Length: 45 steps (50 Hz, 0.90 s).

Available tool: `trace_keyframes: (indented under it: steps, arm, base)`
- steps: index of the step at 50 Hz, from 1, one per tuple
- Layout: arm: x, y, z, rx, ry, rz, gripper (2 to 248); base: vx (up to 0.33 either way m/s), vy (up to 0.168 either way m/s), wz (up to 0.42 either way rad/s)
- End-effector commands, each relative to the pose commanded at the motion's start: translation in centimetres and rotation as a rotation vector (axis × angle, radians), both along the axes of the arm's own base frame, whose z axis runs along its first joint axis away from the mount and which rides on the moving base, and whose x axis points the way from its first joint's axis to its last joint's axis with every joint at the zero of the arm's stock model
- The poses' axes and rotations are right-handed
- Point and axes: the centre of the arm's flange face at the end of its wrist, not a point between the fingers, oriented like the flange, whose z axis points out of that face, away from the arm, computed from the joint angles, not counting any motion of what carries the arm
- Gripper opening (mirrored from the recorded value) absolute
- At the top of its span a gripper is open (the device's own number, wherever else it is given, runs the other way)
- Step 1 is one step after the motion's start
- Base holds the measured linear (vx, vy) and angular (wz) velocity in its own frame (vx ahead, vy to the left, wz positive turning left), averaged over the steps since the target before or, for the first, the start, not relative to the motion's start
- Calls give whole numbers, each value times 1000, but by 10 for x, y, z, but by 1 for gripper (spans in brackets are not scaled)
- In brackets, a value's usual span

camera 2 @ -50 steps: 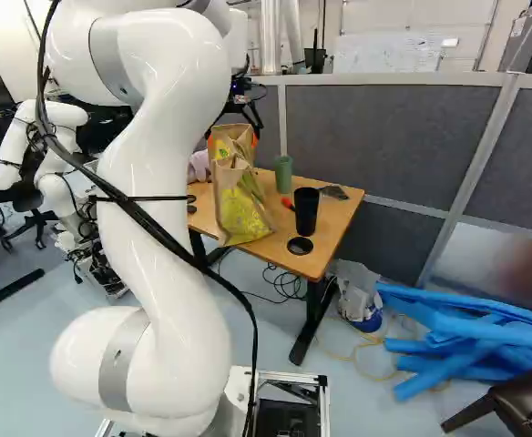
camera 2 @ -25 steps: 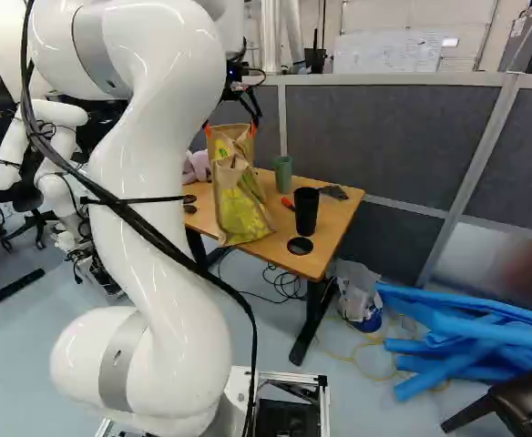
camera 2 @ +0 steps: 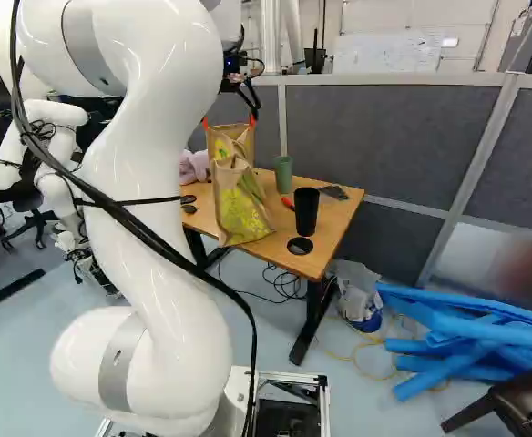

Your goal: Pick up the bag on the ground and place it on the table

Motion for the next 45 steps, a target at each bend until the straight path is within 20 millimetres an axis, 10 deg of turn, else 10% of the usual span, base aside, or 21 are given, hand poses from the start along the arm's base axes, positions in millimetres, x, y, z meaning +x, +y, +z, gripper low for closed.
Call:
trace_keyframes:
  steps: [45]
  arm:
    - [0, 0, 0, 0, 0, 0, 247]
  base:
    - [-60, 1, 7]
